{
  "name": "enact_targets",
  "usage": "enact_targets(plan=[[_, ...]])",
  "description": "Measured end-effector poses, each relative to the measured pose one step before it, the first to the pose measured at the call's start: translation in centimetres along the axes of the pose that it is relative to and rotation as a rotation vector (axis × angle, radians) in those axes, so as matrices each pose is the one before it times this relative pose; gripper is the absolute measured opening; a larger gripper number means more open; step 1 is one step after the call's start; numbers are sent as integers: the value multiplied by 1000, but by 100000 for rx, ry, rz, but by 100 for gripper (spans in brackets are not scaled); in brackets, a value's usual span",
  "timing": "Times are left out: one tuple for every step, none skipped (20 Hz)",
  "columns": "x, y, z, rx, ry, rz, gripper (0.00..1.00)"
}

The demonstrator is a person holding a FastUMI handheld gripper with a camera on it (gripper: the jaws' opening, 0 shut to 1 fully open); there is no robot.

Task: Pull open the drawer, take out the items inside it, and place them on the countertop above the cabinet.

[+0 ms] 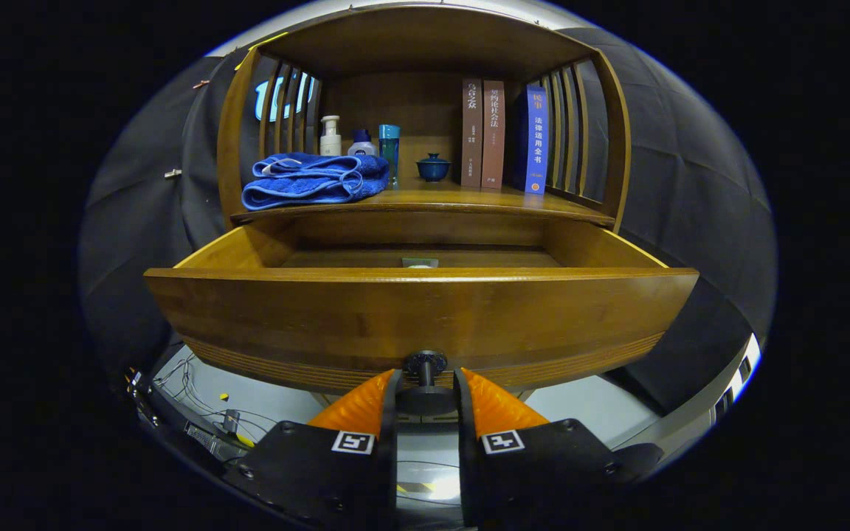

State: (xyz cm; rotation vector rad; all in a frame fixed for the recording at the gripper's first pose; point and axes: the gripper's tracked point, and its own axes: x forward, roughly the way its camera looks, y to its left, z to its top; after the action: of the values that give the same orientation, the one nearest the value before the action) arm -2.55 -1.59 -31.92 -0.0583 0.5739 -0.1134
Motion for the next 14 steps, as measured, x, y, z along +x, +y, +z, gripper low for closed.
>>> enact_targets(plan=[[-404,-94,-424,333,609,216,38],[-364,-55,-445,216,958,86,38],[-283,-154,-459,358,1098,-8,38],[-400,-63,-333,879,774,184,38],[-163,-14,98,827,-176,-168,38],[-206,1,-335,-86,1159,-311,38],[-8,57,-18,-174,143,55,38],[-153,88,-126,-159,459,218,38],[-87,-13,-106,502,645,542,38],[-115,67,-60,929,422,488,38],[-129,100,-162,75,736,401,38],[-205,109,-158,66,574,589,38],[-184,90,-199,-92,540,579,38],[-122,20,-67,-122,347,285,38]])
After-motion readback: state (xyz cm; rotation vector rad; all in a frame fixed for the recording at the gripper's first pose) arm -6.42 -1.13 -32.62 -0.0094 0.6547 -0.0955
